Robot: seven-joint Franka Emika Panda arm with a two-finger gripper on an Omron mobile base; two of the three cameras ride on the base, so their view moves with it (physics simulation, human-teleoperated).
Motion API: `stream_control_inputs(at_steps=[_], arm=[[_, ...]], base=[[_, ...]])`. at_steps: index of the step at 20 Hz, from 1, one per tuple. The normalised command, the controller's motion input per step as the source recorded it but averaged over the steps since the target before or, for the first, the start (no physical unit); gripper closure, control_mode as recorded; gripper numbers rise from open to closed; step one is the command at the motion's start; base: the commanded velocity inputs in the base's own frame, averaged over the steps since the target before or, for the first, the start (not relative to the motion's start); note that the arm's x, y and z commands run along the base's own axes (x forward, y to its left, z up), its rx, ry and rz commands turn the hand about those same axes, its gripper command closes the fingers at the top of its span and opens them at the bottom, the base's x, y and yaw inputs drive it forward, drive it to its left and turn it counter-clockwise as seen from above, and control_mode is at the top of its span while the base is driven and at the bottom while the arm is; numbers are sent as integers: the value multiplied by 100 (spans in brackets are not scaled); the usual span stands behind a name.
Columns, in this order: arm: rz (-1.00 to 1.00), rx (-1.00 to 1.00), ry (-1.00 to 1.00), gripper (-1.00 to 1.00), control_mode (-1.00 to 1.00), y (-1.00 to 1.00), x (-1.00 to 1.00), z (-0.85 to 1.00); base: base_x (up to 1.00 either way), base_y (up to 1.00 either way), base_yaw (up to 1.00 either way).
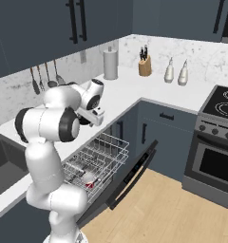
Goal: Pick up the cup and bowl from the counter, place them in the dishwasher, and close the dishwasher door.
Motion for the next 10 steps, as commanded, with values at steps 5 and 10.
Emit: stream_control_inputs(at_steps=[5, 10], arm=[[-7, -3, 9, -100, -100, 34, 61, -22], [-8, -7, 6, -100, -100, 14, 49, -28]], base=[[0, 0, 0], [0, 0, 0]])
